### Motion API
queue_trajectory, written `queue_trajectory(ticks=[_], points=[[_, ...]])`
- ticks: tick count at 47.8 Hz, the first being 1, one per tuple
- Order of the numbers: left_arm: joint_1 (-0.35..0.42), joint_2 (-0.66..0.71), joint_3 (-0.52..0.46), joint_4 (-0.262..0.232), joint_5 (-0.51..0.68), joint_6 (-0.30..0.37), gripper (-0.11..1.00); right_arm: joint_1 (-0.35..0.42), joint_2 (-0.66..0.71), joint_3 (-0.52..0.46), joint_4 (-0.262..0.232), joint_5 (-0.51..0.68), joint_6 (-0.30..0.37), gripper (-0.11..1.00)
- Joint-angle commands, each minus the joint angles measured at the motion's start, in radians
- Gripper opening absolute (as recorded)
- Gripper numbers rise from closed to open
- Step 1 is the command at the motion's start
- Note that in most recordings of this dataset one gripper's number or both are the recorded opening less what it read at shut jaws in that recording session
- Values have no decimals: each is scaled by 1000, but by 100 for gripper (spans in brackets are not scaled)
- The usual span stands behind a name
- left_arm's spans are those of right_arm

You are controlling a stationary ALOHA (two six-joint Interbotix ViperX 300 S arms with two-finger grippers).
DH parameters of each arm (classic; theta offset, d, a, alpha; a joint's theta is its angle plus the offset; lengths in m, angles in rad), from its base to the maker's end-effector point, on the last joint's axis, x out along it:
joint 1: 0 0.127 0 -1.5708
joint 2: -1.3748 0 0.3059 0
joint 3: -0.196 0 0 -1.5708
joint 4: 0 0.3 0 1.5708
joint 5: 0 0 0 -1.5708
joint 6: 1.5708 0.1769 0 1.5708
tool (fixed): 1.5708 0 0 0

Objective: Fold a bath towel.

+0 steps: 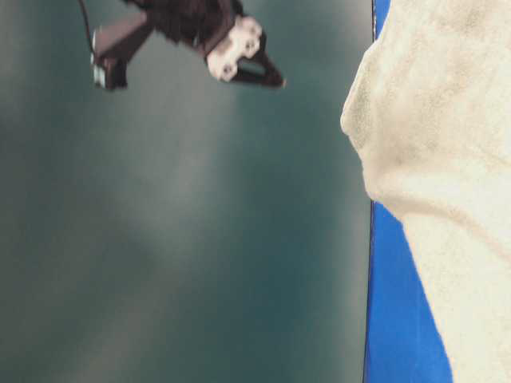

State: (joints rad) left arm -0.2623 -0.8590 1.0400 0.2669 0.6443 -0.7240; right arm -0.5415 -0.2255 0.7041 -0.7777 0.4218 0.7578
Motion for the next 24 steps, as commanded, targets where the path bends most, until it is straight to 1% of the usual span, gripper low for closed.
queue_trajectory(ticks=[1, 7, 14, 20, 24], points=[[2, -2, -15, 6, -3, 35, 84, 2, -40, 32, 41, 21, -3, 67], [2, 6, -15, 6, -3, 51, 84, 2, -43, 52, 72, 31, -3, 67], [2, 9, -15, 6, -3, 51, 83, -2, -14, 61, 75, 23, -3, 67], [2, 9, -15, 6, -3, 51, 83, -28, 58, 78, 77, -17, -5, 67], [2, 9, -15, 6, -3, 51, 83, -57, 110, 94, 75, -71, -6, 67]])
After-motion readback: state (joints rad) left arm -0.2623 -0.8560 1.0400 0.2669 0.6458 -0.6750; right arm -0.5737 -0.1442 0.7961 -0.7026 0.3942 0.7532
